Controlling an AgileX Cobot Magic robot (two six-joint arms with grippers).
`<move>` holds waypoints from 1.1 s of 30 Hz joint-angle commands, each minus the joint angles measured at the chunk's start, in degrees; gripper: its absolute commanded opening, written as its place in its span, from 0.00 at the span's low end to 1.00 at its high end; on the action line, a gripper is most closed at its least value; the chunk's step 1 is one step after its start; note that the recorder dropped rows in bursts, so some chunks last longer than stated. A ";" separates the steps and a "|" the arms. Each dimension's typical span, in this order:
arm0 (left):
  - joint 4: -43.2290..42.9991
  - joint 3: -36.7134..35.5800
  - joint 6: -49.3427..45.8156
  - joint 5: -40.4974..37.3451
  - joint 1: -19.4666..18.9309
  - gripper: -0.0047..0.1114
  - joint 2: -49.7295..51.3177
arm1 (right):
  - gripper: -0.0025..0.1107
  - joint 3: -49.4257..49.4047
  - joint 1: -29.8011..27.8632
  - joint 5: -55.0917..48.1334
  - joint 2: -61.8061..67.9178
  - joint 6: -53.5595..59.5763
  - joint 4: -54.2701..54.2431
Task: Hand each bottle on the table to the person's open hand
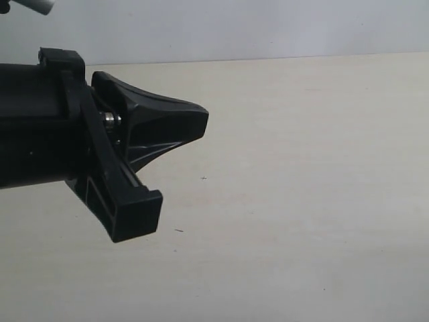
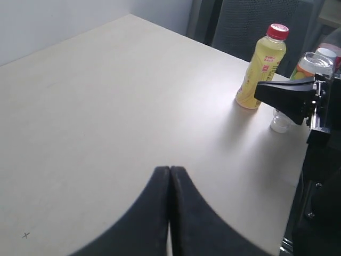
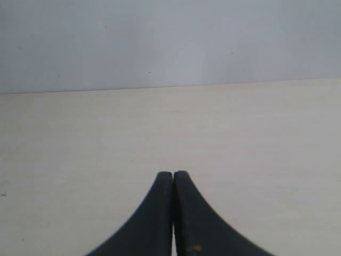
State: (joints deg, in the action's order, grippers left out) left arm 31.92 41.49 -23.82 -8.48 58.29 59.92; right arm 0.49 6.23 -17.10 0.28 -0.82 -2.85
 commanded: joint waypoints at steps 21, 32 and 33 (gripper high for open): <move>-0.07 -0.35 0.28 0.19 -4.41 0.04 -3.07 | 0.02 -0.15 -0.27 0.46 -0.28 0.22 0.26; -0.07 -0.35 0.28 0.19 -17.99 0.04 -12.50 | 0.02 -0.15 -0.27 0.46 -0.28 0.22 0.04; -0.07 -0.35 0.28 0.19 -19.71 0.04 -13.88 | 0.02 -0.15 -0.27 0.46 -0.28 0.22 0.04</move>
State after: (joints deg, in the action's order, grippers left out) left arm 31.92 41.49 -23.82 -8.67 41.98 49.02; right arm 0.49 6.23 -17.10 0.28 -0.82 -2.85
